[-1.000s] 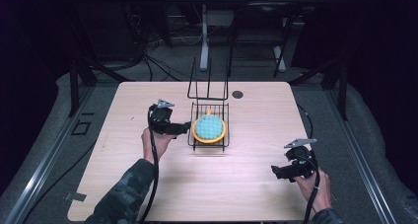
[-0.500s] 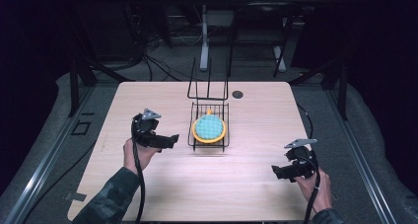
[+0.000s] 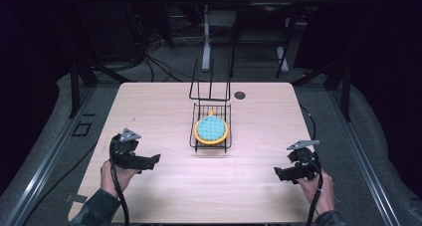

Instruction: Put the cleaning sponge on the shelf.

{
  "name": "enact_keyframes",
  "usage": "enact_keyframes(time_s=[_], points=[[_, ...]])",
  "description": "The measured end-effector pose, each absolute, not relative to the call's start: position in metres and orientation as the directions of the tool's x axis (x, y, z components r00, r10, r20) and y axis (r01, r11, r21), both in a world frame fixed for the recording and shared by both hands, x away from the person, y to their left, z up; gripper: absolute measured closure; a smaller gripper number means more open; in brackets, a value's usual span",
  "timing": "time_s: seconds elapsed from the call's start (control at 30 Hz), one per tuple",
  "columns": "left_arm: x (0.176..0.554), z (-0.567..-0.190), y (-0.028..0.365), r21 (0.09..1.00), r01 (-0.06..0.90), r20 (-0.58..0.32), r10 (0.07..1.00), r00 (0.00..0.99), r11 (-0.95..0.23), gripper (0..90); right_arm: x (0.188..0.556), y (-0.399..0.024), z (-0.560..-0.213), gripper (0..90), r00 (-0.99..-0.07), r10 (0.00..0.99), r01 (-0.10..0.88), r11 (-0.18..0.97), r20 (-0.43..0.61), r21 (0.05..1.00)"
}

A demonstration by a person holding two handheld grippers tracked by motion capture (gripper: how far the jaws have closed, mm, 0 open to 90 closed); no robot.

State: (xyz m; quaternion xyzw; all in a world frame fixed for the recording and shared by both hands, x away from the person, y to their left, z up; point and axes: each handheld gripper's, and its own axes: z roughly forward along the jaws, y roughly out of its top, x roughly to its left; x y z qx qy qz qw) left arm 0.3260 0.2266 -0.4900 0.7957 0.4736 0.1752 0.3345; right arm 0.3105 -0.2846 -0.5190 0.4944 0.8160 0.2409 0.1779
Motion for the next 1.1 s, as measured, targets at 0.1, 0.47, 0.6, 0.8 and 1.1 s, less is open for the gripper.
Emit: enact_keyframes(time_s=[0.1,0.47,0.6,0.8,1.1], points=[[0.319,-0.497,0.239,0.682,0.660,-0.048,0.882,0.469,-0.315,0.1,0.311,-0.284,-0.520,5.8,-0.446,0.893,0.719,0.394,-0.054,0.573],[0.308,-0.514,0.259,0.675,0.685,-0.059,0.904,0.423,-0.276,0.0,0.310,-0.283,-0.521,6.1,-0.450,0.891,0.722,0.399,-0.056,0.565],[0.309,-0.522,0.266,0.661,0.702,-0.060,0.914,0.402,-0.266,0.0,0.312,-0.284,-0.523,6.1,-0.449,0.892,0.728,0.401,-0.056,0.555],[0.313,-0.525,0.272,0.658,0.705,-0.051,0.919,0.390,-0.263,0.0,0.313,-0.285,-0.527,5.9,-0.449,0.892,0.728,0.403,-0.058,0.555],[0.317,-0.528,0.271,0.641,0.716,-0.053,0.914,0.402,-0.278,0.0,0.313,-0.288,-0.528,3.2,-0.450,0.890,0.728,0.410,-0.070,0.550]])
